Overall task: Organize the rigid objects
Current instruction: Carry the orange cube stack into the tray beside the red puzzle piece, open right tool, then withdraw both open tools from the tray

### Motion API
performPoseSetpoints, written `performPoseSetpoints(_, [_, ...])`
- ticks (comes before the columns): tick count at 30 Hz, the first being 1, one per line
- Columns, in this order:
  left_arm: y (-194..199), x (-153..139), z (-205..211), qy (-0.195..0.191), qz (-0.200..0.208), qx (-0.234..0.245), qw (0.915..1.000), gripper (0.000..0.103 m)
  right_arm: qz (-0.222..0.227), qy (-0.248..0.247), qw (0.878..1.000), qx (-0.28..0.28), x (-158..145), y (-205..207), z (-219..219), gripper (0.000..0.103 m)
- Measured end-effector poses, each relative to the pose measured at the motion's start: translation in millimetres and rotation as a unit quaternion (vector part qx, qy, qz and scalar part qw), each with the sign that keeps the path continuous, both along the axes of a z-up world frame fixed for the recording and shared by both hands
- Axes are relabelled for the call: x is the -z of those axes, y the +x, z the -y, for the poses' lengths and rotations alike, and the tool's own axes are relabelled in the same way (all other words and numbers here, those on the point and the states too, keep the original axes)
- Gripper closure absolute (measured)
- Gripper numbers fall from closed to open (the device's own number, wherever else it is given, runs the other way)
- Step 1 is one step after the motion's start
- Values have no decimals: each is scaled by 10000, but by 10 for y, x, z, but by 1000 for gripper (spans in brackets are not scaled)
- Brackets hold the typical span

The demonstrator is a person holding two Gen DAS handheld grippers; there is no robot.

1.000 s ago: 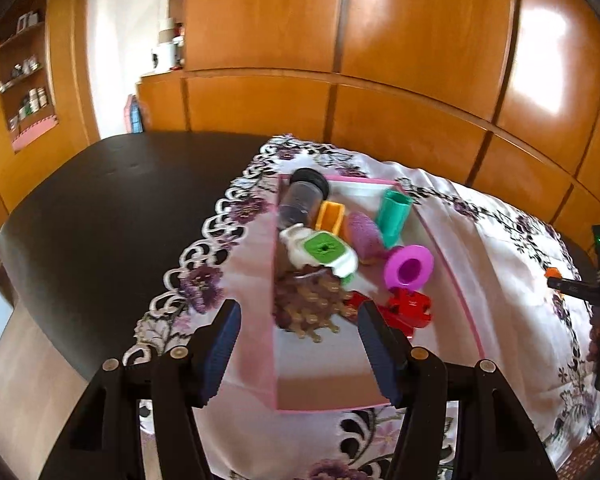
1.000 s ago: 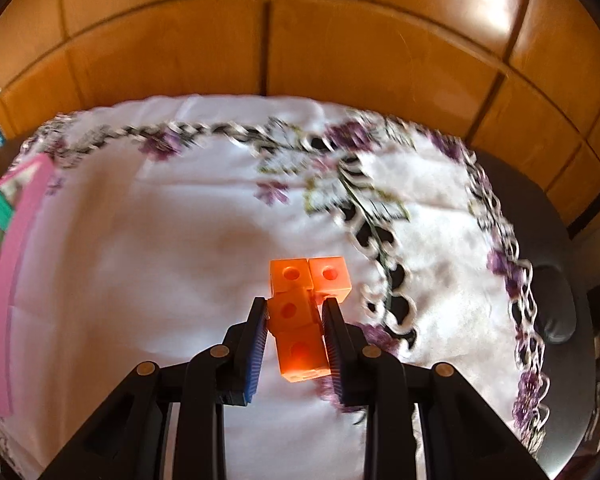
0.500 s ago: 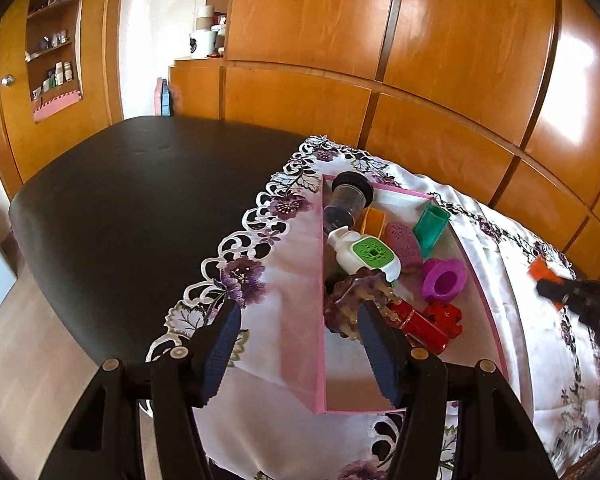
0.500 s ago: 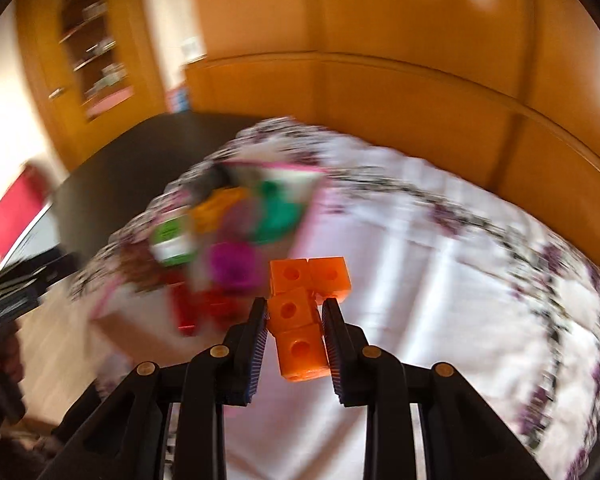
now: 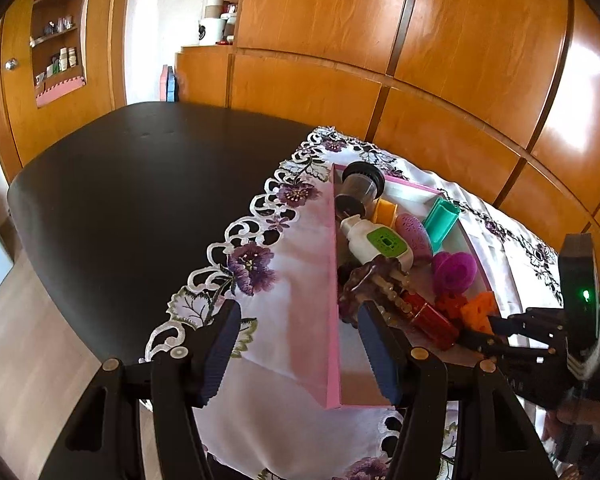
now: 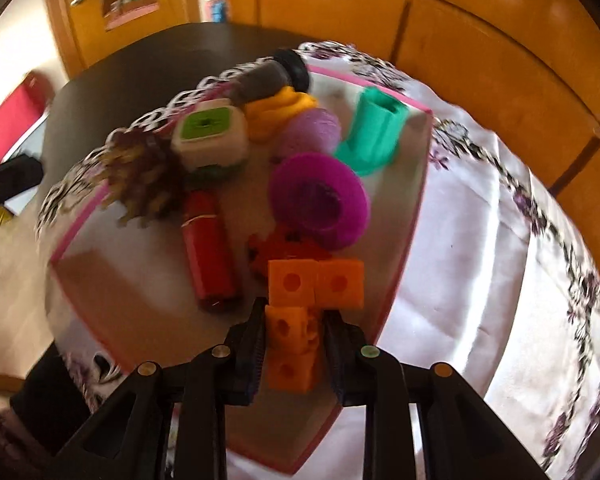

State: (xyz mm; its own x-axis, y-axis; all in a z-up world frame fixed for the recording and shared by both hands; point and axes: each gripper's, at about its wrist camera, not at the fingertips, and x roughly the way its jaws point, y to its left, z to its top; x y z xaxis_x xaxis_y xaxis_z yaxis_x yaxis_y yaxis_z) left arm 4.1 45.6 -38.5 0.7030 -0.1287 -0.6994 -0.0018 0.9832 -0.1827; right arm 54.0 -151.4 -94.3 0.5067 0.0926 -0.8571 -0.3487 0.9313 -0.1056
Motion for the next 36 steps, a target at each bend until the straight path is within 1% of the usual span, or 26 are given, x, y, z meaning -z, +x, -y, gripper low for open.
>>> performPoseSetpoints(3, [13, 23, 12, 19, -46, 17, 10000, 41, -10, 83, 10000, 43, -8, 38, 32, 77])
performPoseSetpoints(4, [15, 23, 21, 34, -51, 23, 10000, 36, -43, 102, 9999, 32, -13, 27, 33, 77])
performPoseSetpoints(6, [7, 14, 31, 68, -25, 12, 10000, 31, -179, 216, 9996, -37, -19, 9, 40, 77])
performPoseSetpoints(9, [3, 0, 51, 118, -5, -4, 9999, 29, -170, 157, 9997, -93, -6, -79, 3, 77])
performPoseSetpoints(13, [1, -9, 80, 194, -40, -30, 9998, 24, -145, 297, 9994, 53, -14, -80, 37, 76])
performPoseSetpoints(14, [-7, -18, 87, 214, -20, -40, 9998, 24, -124, 317, 9994, 88, -25, -79, 42, 73])
performPoseSetpoints(15, [-15, -32, 95, 241, 7, -48, 9997, 22, -82, 332, 9993, 135, -35, -95, 46, 68])
performPoseSetpoints(18, [-41, -83, 125, 324, 101, -48, 9994, 17, 2, 484, 9987, 167, -67, -172, 55, 60])
performPoseSetpoints(20, [-53, -112, 154, 385, 145, -61, 9991, 15, 104, 513, 9984, 204, -86, -220, 59, 58])
performPoseSetpoints(23, [-76, -150, 193, 443, 191, -59, 9988, 8, 315, 648, 9967, 367, -163, -311, 109, 57])
performPoseSetpoints(25, [-94, -175, 226, 493, 205, -73, 9985, 2, 510, 771, 9940, 577, -236, -373, 161, 55])
performPoseSetpoints(26, [-105, -191, 247, 522, 218, -74, 9984, 0, 602, 810, 9926, 675, -265, -387, 180, 52])
performPoseSetpoints(31, [-195, -265, 335, 552, 313, -15, 9980, 0, 1051, 992, 9823, 1189, -448, -487, 247, 51])
performPoseSetpoints(36, [-290, -330, 445, 556, 376, -22, 9977, 0, 1360, 944, 9743, 1528, -570, -521, 274, 51])
